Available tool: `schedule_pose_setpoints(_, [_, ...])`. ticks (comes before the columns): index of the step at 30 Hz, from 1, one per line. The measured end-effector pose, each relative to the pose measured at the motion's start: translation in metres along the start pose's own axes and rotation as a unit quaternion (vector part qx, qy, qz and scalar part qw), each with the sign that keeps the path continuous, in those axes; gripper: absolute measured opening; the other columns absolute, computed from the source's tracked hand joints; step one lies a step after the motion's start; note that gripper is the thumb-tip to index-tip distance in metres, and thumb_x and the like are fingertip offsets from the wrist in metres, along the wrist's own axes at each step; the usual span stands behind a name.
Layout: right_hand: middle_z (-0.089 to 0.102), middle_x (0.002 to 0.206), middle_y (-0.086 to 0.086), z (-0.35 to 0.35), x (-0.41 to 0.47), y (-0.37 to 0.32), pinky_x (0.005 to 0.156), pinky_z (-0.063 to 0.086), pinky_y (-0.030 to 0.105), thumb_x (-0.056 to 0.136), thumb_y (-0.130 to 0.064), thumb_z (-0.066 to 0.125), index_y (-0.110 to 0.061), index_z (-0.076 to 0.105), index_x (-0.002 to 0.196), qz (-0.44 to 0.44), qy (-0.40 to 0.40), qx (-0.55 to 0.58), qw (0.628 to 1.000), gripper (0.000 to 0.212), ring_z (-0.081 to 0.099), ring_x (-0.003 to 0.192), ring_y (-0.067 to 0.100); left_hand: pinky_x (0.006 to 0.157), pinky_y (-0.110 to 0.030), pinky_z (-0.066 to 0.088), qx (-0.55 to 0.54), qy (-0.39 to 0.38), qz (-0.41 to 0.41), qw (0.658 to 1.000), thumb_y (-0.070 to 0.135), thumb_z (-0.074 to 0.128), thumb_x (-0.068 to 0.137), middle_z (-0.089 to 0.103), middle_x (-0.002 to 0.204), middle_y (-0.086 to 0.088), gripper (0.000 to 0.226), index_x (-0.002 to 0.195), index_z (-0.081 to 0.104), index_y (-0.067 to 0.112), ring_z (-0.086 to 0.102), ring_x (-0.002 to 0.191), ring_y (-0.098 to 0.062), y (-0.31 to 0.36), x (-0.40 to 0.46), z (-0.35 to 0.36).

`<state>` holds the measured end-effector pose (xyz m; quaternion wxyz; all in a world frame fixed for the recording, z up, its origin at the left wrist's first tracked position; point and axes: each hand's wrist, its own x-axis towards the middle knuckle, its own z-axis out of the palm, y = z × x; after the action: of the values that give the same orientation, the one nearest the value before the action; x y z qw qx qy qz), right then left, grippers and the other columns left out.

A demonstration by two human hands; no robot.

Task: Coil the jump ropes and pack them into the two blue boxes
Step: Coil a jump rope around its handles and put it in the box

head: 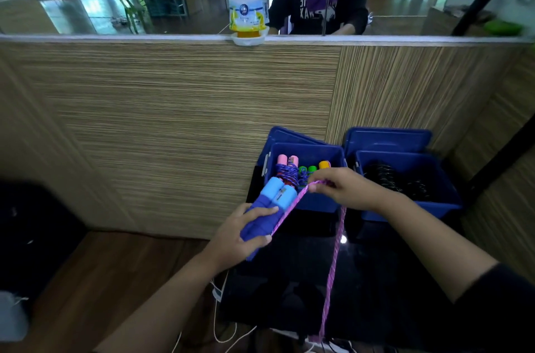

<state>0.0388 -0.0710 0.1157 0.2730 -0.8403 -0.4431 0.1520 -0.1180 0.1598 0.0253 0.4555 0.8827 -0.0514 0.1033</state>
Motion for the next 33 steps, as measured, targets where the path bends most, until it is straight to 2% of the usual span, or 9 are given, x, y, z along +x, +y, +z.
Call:
schedule_pose_setpoints(5, [0.065, 0.088, -0.009, 0.003, 0.001, -0.006, 0.078, 0.045, 0.020, 0.094, -0.033, 0.053, -0.036, 0.061, 0.089, -0.027, -0.042, 0.026, 0.998, 0.010, 0.058, 0.084, 0.006, 0.100, -0.017, 0.037, 0.082, -0.055, -0.017, 0.995, 0.056, 0.061, 0.075, 0.047, 0.121, 0.009, 0.055, 0.127, 0.043, 0.060, 0.050, 0.111, 0.001, -0.004, 0.003, 0.002])
schedule_pose_setpoints(8, [0.064, 0.091, -0.012, 0.007, 0.008, -0.011, 0.079, 0.044, 0.017, 0.095, -0.032, 0.053, -0.028, 0.064, 0.093, -0.032, -0.044, 0.028, 0.998, 0.011, 0.058, 0.087, 0.002, 0.101, -0.023, 0.039, 0.107, -0.100, -0.008, 0.989, 0.058, 0.059, 0.077, 0.042, 0.124, 0.012, 0.053, 0.126, 0.040, 0.057, 0.050, 0.112, -0.002, 0.003, 0.003, 0.008])
schedule_pose_setpoints(15, [0.067, 0.088, -0.006, -0.001, 0.020, -0.005, 0.077, 0.047, 0.018, 0.090, -0.024, 0.062, -0.015, 0.070, 0.092, -0.006, -0.094, 0.132, 0.987, 0.012, 0.059, 0.082, 0.002, 0.100, -0.016, 0.035, 0.055, -0.125, 0.088, 0.987, 0.032, 0.072, 0.081, 0.042, 0.131, 0.020, 0.068, 0.136, 0.033, 0.042, 0.047, 0.119, 0.001, 0.050, 0.004, 0.011])
schedule_pose_setpoints(19, [0.069, 0.087, 0.006, -0.004, 0.022, 0.003, 0.075, 0.051, 0.023, 0.082, -0.013, 0.068, -0.003, 0.071, 0.092, 0.069, -0.119, 0.323, 0.937, 0.015, 0.063, 0.081, 0.011, 0.099, -0.017, 0.038, 0.072, -0.133, 0.125, 0.981, 0.031, 0.070, 0.083, 0.037, 0.136, 0.011, 0.064, 0.139, 0.041, 0.038, 0.046, 0.120, -0.002, 0.057, 0.004, 0.004])
schedule_pose_setpoints(23, [0.070, 0.074, 0.004, 0.007, 0.019, 0.005, 0.061, 0.053, 0.022, 0.086, -0.013, 0.061, -0.008, 0.071, 0.078, 0.154, -0.148, 0.473, 0.855, 0.014, 0.065, 0.065, 0.011, 0.097, -0.031, 0.044, 0.064, -0.124, 0.139, 0.980, 0.026, 0.072, 0.081, 0.041, 0.132, 0.008, 0.056, 0.130, 0.046, 0.031, 0.050, 0.117, -0.009, 0.056, 0.007, 0.000])
schedule_pose_setpoints(26, [0.072, 0.074, 0.004, 0.026, 0.012, 0.009, 0.059, 0.056, 0.023, 0.088, -0.004, 0.057, -0.008, 0.069, 0.079, 0.206, -0.101, 0.540, 0.810, 0.016, 0.068, 0.064, 0.011, 0.100, -0.029, 0.041, 0.040, -0.077, 0.148, 0.985, 0.021, 0.075, 0.079, 0.046, 0.129, 0.005, 0.057, 0.128, 0.046, 0.028, 0.051, 0.119, -0.012, 0.053, 0.009, -0.003])
schedule_pose_setpoints(29, [0.063, 0.068, 0.003, 0.055, 0.010, 0.008, 0.057, 0.050, 0.024, 0.079, -0.008, 0.063, -0.016, 0.070, 0.075, 0.161, -0.069, 0.626, 0.760, 0.012, 0.058, 0.058, 0.013, 0.101, -0.024, 0.037, -0.008, 0.003, 0.137, 0.990, 0.019, 0.075, 0.077, 0.052, 0.125, 0.004, 0.058, 0.127, 0.047, 0.026, 0.053, 0.118, -0.013, 0.049, 0.014, -0.002])
schedule_pose_setpoints(31, [0.044, 0.057, 0.000, 0.080, 0.009, 0.000, 0.053, 0.042, 0.025, 0.085, -0.017, 0.061, -0.019, 0.066, 0.072, 0.160, -0.062, 0.623, 0.763, 0.014, 0.041, 0.050, 0.012, 0.101, -0.030, 0.040, -0.057, 0.075, 0.092, 0.991, 0.023, 0.074, 0.075, 0.056, 0.125, 0.004, 0.057, 0.126, 0.049, 0.028, 0.055, 0.116, -0.015, 0.042, 0.019, 0.001])
schedule_pose_setpoints(33, [0.038, 0.054, 0.001, 0.105, 0.006, -0.009, 0.051, 0.046, 0.026, 0.095, -0.023, 0.050, -0.014, 0.067, 0.088, 0.156, -0.050, 0.564, 0.809, 0.021, 0.039, 0.045, 0.012, 0.104, -0.039, 0.041, -0.104, 0.162, 0.022, 0.981, 0.029, 0.073, 0.072, 0.056, 0.129, 0.005, 0.058, 0.125, 0.049, 0.029, 0.054, 0.120, -0.017, 0.028, 0.027, 0.000])
